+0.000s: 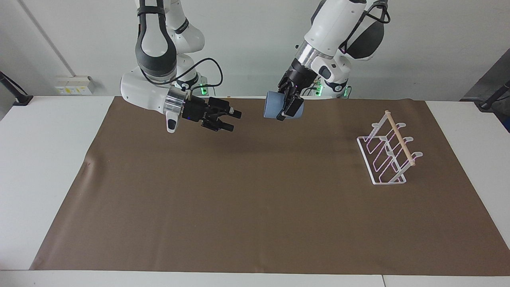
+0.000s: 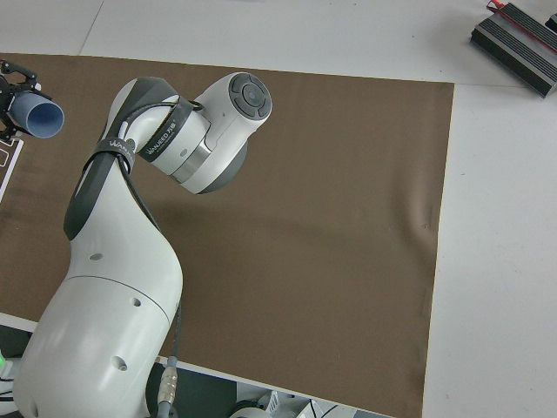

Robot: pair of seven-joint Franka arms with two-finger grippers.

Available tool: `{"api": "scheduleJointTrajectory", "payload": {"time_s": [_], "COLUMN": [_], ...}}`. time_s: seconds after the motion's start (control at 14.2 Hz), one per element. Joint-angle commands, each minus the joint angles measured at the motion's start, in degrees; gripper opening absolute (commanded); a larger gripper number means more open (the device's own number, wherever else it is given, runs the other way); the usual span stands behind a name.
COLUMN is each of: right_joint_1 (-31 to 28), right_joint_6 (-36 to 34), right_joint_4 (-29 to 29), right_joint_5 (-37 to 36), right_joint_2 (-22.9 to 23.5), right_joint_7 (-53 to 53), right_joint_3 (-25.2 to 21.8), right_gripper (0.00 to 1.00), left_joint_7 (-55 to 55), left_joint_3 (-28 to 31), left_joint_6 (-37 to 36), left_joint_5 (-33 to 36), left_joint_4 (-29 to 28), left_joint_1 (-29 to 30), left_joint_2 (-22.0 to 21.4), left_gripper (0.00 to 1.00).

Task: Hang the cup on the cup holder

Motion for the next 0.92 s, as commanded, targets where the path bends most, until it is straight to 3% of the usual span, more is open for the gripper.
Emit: {"api": "scheduleJointTrajectory", "payload": {"time_s": [0.0, 0.28, 0.42, 0.7, 0.85], "right_joint_1": [0.0, 0.5, 0.3, -3.2, -3.6], "right_joint_6": [1.8, 1.2, -1.4, -18.9, -23.7], "right_joint_4": [0.7, 3.9, 5.8, 19.0, 21.2], "right_joint_5": [-15.4, -39.9, -41.1, -41.1, -41.7], "right_joint_2": [-0.7, -0.8, -1.0, -1.1, -1.1], "right_joint_7": [3.2, 13.9, 17.5, 17.9, 17.7], "right_joint_3": [0.4, 0.8, 0.5, 0.3, 0.3], "right_gripper": [1.00, 1.00, 1.00, 1.00, 1.00], "left_joint_7": [16.4, 34.9, 43.0, 56.8, 63.2], "left_joint_3": [0.0, 0.0, 0.0, -0.1, -0.1], "left_joint_6": [-0.2, 0.4, 0.4, 1.5, 3.1], "left_joint_5": [0.8, 7.6, 11.9, 16.2, 17.1], "left_joint_4": [-8.0, -14.3, -16.2, -18.3, -19.0], "left_joint_1": [1.6, 4.0, 5.9, 10.0, 12.7], "left_joint_2": [-5.5, -8.5, -9.3, -10.0, -10.1], "left_gripper": [0.00, 0.00, 0.00, 0.00, 0.00]}}
